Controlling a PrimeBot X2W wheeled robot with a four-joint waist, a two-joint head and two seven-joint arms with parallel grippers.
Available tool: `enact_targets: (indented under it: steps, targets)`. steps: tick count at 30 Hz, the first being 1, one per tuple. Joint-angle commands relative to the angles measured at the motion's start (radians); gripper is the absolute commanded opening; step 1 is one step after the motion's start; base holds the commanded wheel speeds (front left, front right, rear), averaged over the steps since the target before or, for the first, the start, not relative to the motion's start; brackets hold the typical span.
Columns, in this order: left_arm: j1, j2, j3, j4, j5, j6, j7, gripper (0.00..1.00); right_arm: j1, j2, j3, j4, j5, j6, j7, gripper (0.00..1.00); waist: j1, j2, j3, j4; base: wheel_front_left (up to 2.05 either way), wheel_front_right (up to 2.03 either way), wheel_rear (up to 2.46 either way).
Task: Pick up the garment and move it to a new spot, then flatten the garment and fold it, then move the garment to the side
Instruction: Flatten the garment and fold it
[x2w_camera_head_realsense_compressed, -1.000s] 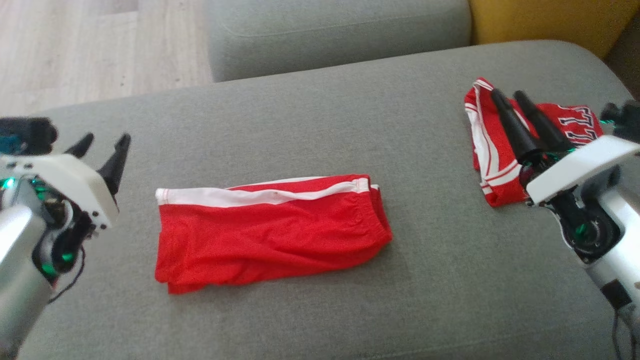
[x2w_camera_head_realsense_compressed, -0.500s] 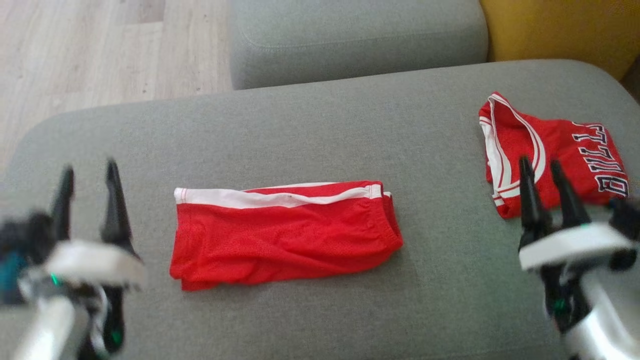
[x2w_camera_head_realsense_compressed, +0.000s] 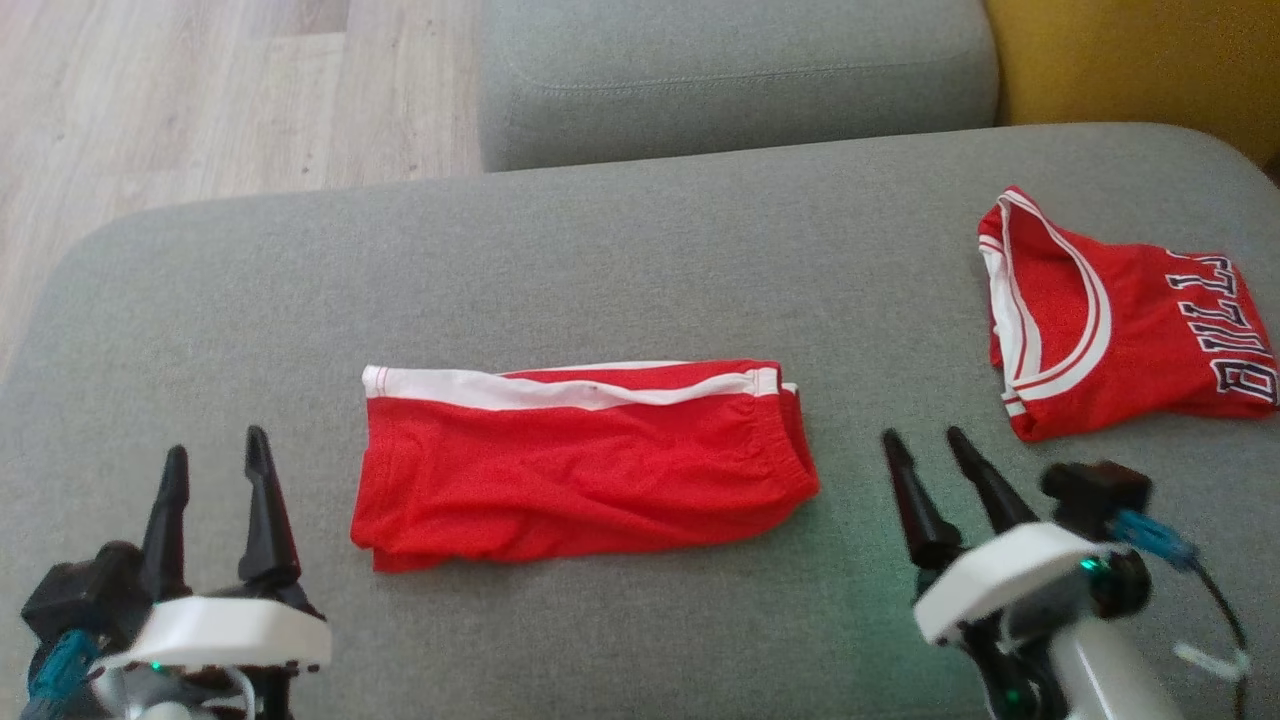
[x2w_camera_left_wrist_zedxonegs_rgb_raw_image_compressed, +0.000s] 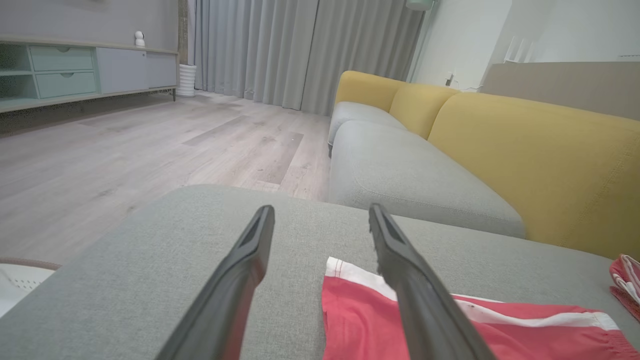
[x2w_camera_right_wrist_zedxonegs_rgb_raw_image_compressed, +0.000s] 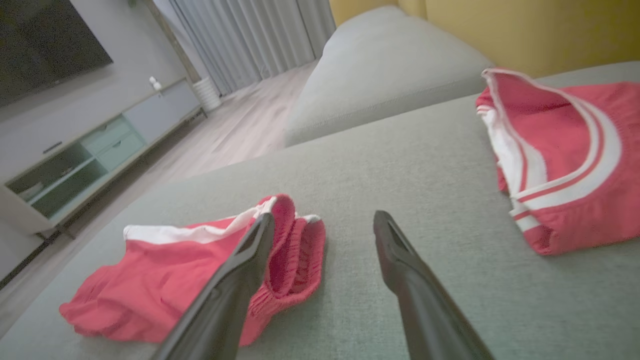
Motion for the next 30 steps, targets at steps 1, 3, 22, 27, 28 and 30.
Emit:
enact_targets:
  steps: [1, 3, 22, 27, 28, 30]
  targets:
    - [-0.059, -0.002, 0.054, -0.021, 0.009, -0.013, -0.008, 1.00, -0.071, 0.010, 0.030, -0.031, -0.021, 0.007, 0.019, 1.00, 0.0000, -0.0001, 0.005, 0.006, 0.00, 0.00, 0.00]
    - [-0.070, -0.024, 0.064, -0.006, 0.015, -0.038, -0.008, 1.00, -0.108, 0.018, 0.051, -0.017, -0.034, 0.007, 0.053, 1.00, 0.0000, -0.0001, 0.011, 0.012, 0.00, 0.00, 0.00]
    - [-0.144, -0.139, 0.143, 0.084, 0.094, -0.181, -0.008, 1.00, -0.355, 0.033, 0.074, 0.322, -0.064, 0.007, 0.207, 1.00, 0.0000, -0.0001, 0.075, 0.104, 0.00, 0.00, 0.00]
    - [-0.156, -0.154, 0.155, 0.092, 0.107, -0.198, -0.008, 1.00, -0.379, 0.034, 0.040, 0.385, -0.065, 0.007, 0.217, 1.00, 0.0000, -0.0001, 0.098, 0.117, 0.00, 0.00, 0.00]
    - [-0.159, -0.156, 0.158, 0.095, 0.108, -0.202, -0.008, 1.00, -0.383, 0.034, 0.033, 0.396, -0.065, 0.007, 0.216, 1.00, 0.0000, -0.0001, 0.103, 0.118, 0.00, 0.00, 0.00]
    - [-0.164, -0.160, 0.163, 0.100, 0.112, -0.208, -0.008, 1.00, -0.391, 0.034, 0.021, 0.419, -0.057, 0.007, 0.222, 1.00, 0.0000, -0.0001, 0.115, 0.123, 0.00, 0.00, 0.00]
